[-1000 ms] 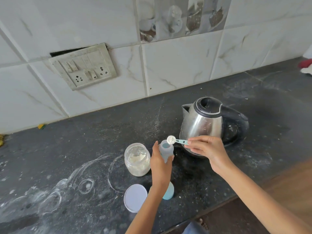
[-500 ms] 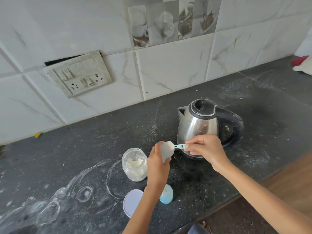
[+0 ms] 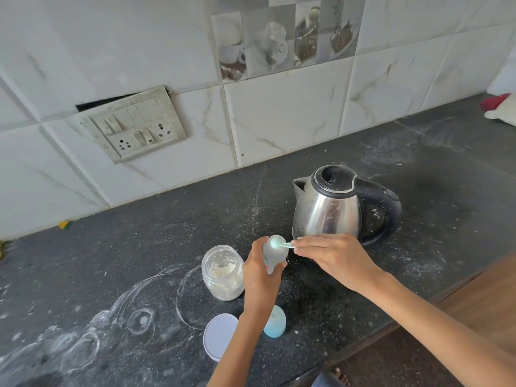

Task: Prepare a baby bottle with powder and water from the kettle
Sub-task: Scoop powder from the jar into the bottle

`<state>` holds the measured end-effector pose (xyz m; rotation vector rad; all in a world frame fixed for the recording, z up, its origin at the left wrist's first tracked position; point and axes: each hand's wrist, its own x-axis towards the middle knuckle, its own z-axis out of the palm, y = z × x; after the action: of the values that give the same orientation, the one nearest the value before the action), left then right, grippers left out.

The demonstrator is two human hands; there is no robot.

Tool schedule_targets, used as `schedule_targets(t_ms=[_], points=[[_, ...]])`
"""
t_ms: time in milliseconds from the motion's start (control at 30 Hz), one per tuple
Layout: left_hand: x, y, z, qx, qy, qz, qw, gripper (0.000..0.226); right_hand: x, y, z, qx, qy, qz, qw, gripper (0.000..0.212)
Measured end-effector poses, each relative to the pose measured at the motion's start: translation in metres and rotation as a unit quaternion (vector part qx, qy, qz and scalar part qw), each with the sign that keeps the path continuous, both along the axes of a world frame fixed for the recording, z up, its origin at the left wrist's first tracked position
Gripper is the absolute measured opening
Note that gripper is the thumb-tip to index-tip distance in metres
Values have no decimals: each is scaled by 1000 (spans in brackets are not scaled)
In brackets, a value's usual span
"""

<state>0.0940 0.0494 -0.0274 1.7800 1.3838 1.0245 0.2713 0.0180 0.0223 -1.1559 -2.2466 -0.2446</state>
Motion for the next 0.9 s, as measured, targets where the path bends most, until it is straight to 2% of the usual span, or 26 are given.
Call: schedule_targets(t_ms=[667, 767, 833, 900], points=[[-5, 2, -13, -6, -1, 3, 1000, 52, -2, 14, -1, -61, -2, -7, 998, 23], [-6, 2, -16, -17, -9, 4, 1000, 54, -6, 15, 3, -98, 92, -39, 990, 19], [-8, 3, -19, -23, -14, 9, 1000, 56, -8, 15, 8, -152, 206, -82, 963, 14], [-9, 4, -21, -30, -16, 12, 999, 57, -8, 18, 11, -197, 279, -123, 932, 13]])
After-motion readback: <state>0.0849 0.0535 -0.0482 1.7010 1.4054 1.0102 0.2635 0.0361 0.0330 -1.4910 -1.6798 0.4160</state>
